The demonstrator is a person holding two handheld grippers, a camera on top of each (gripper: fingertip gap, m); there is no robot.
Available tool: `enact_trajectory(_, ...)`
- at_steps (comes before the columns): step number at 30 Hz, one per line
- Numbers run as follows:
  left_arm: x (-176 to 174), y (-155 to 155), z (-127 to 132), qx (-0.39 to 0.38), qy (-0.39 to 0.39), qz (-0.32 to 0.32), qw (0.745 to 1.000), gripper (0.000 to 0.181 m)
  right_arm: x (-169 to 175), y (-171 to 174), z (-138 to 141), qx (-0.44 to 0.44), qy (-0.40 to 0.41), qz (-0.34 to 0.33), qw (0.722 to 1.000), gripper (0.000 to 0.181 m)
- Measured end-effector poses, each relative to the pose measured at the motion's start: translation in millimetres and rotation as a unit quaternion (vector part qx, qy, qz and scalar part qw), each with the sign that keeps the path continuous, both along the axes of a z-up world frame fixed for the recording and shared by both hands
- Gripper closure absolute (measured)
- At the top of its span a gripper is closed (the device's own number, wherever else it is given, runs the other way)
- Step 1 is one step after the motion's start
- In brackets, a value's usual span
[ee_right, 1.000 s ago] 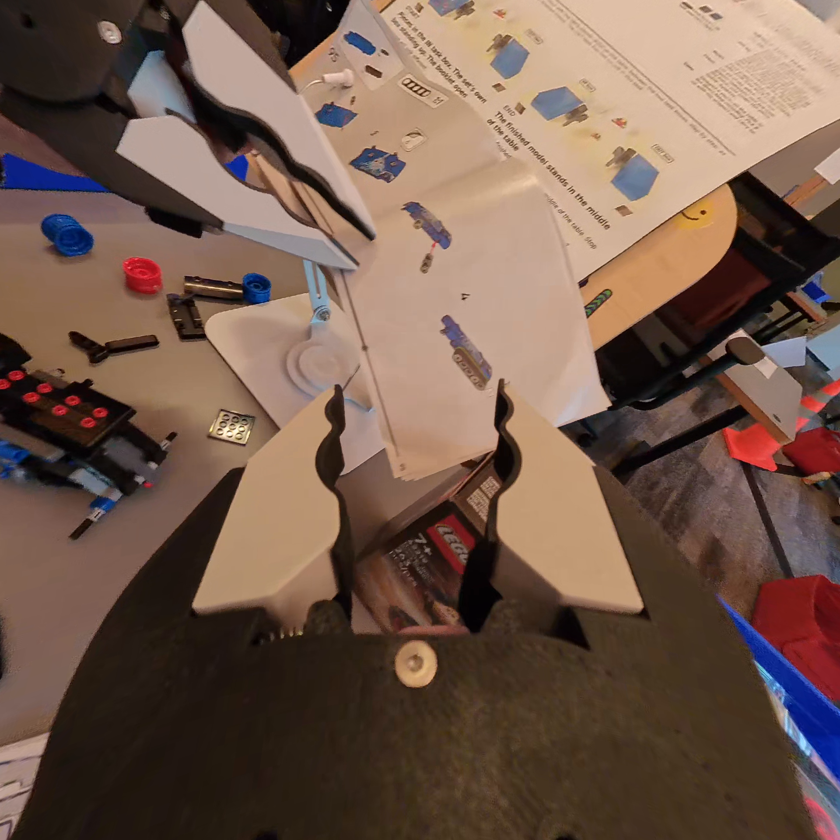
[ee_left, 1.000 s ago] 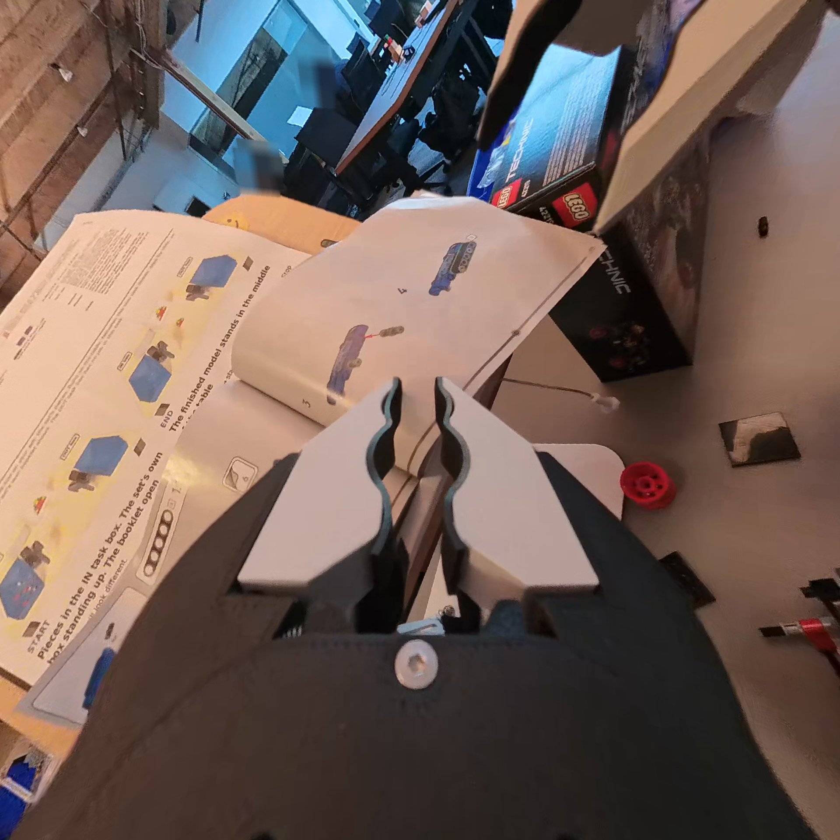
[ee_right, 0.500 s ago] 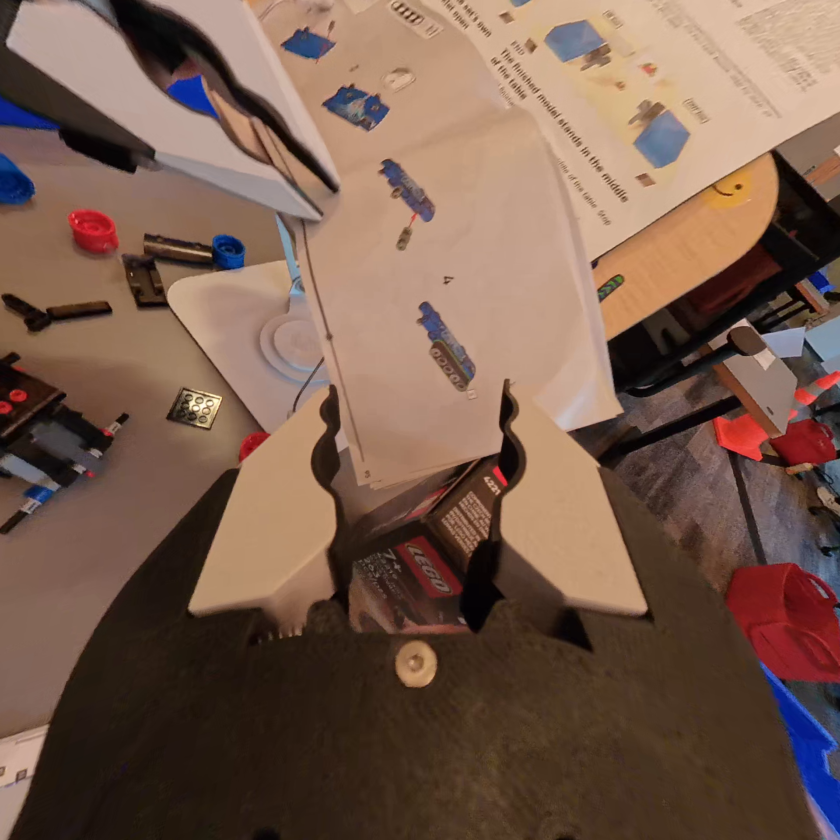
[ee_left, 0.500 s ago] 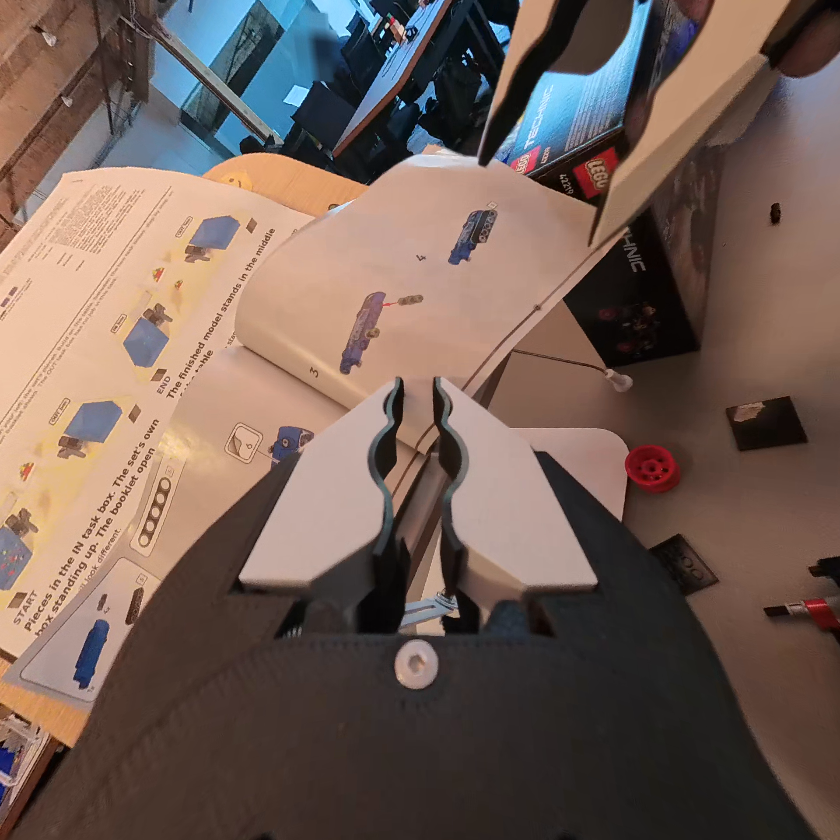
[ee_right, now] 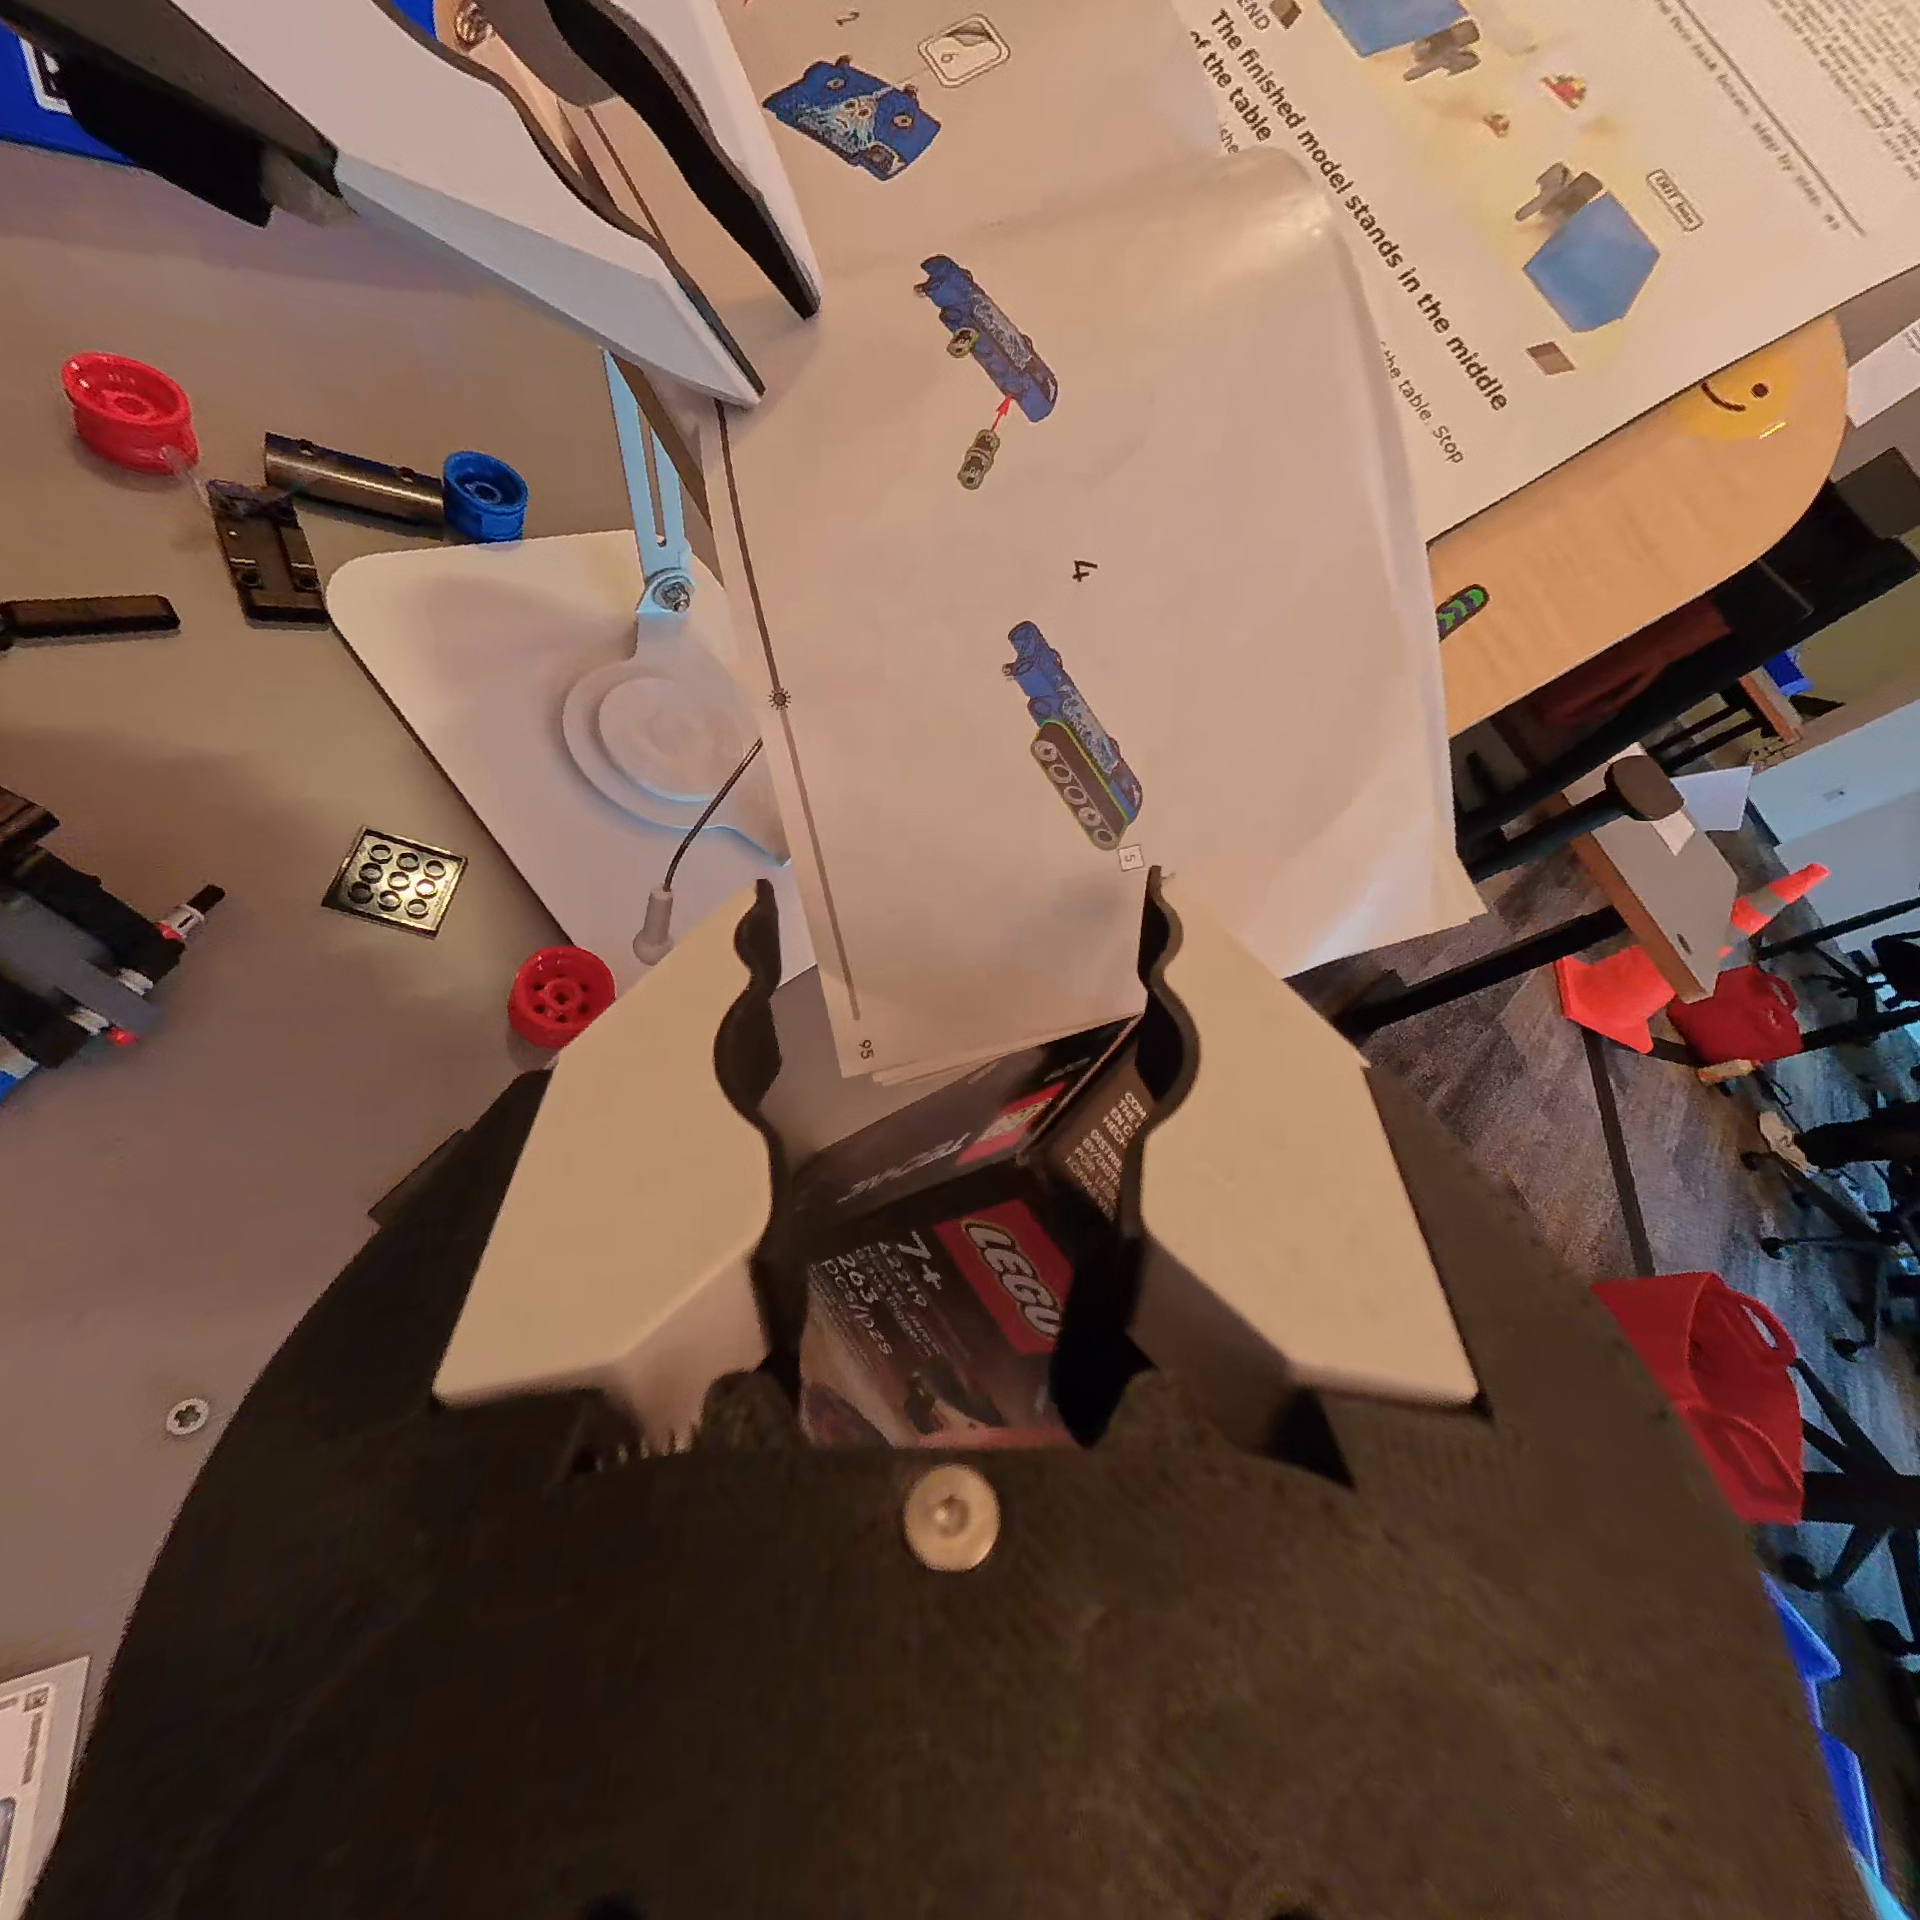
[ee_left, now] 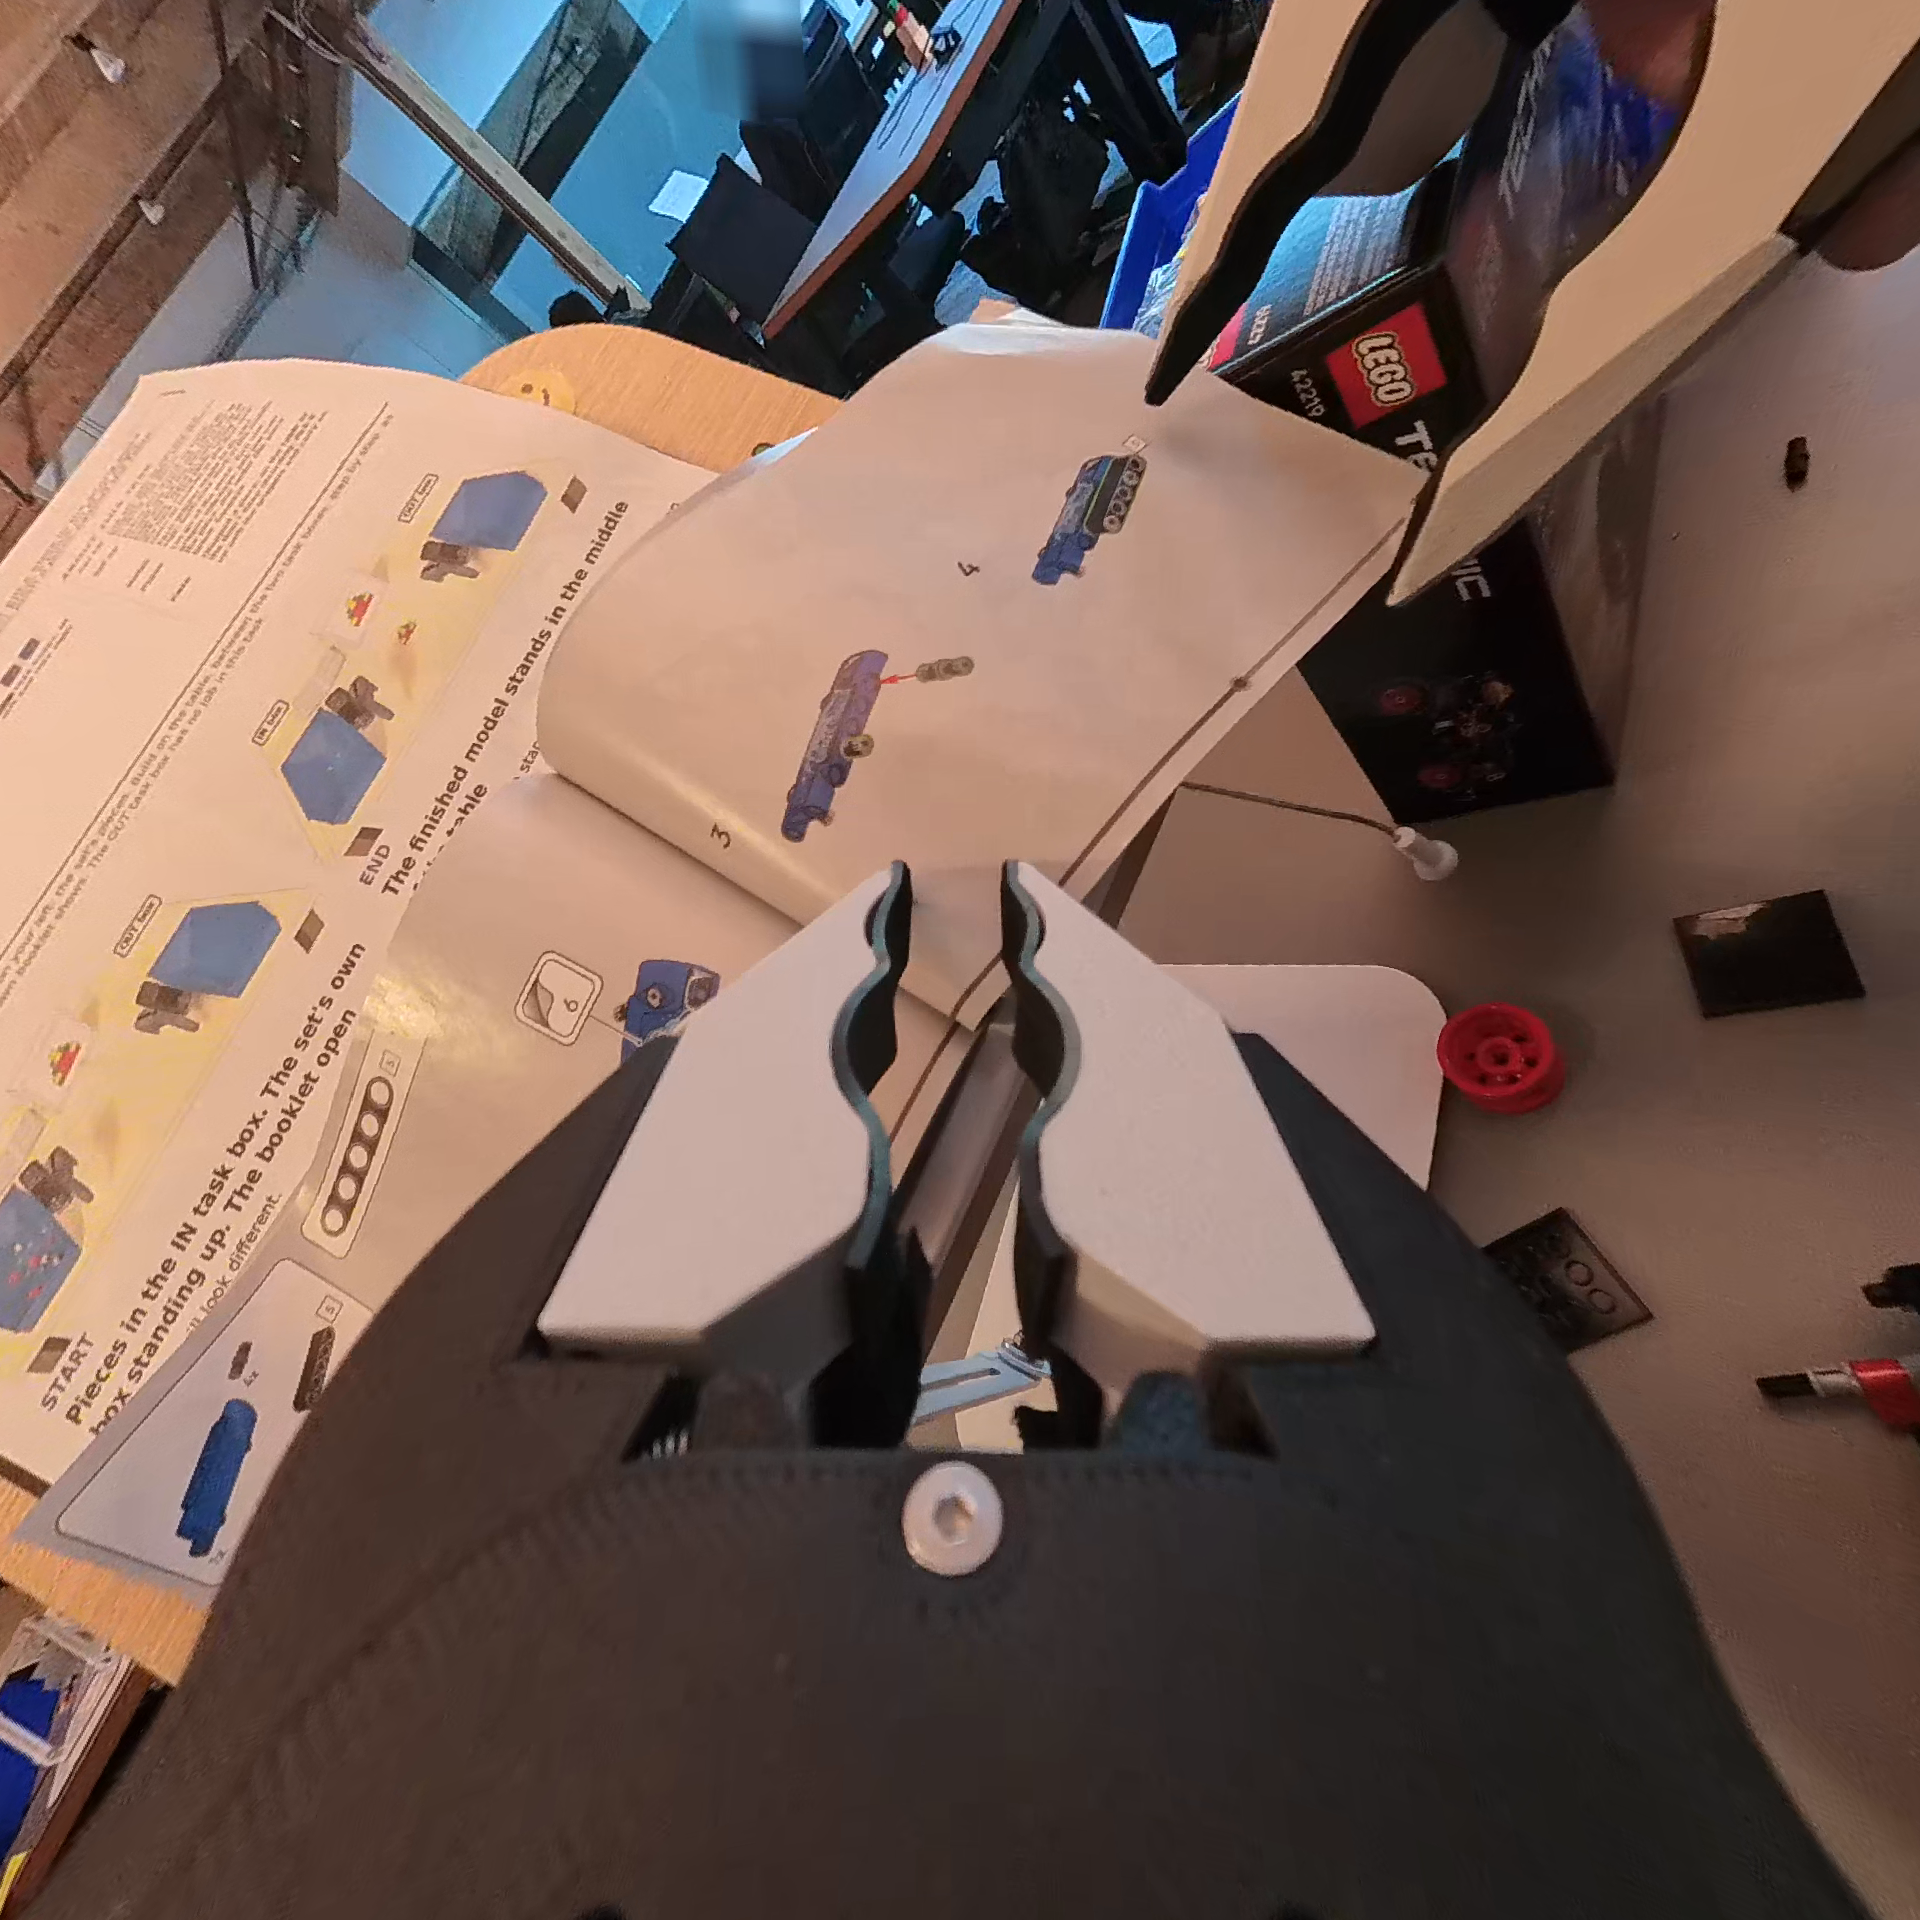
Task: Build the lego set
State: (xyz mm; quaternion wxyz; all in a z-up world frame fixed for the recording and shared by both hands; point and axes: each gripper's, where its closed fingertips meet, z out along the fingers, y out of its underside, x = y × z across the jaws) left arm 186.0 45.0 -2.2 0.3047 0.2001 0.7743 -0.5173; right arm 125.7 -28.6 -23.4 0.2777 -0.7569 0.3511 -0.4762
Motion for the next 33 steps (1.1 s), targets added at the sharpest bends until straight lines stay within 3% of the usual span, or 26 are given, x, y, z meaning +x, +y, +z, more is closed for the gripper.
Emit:
enact_trajectory(7,1,5,2,0.009,-0.007,0.004,1.000,0.160,-12,5,14,-0.019,-0.007,0.005,1.000,0.115)
enact_trajectory(10,-3,9,8,0.013,-0.010,0.004,1.000,0.156,-35,28,13,-0.013,0.033,0.044,0.998,0.123)
enact_trajectory(15,-18,16,25,0.014,-0.021,-0.006,1.000,0.154,-114,98,-43,0.043,0.193,0.162,0.967,0.132)
enact_trajectory(19,-39,20,37,0.016,-0.032,-0.021,0.999,0.154,-157,128,-103,0.090,0.292,0.185,0.934,0.133)
enact_trajectory(22,-57,24,42,0.029,-0.049,-0.028,0.998,0.153,-166,132,-139,0.108,0.331,0.157,0.924,0.129)
enact_trajectory(27,-94,31,40,0.055,-0.063,-0.052,0.995,0.153,-175,150,-173,0.119,0.380,0.155,0.904,0.131)
enact_trajectory(29,-107,35,35,0.068,-0.074,-0.056,0.993,0.154,-176,155,-172,0.124,0.378,0.166,0.902,0.149)
enact_trajectory(33,-133,45,15,0.090,-0.056,-0.074,0.992,0.153,-177,156,-174,0.109,0.353,0.172,0.913,0.149)
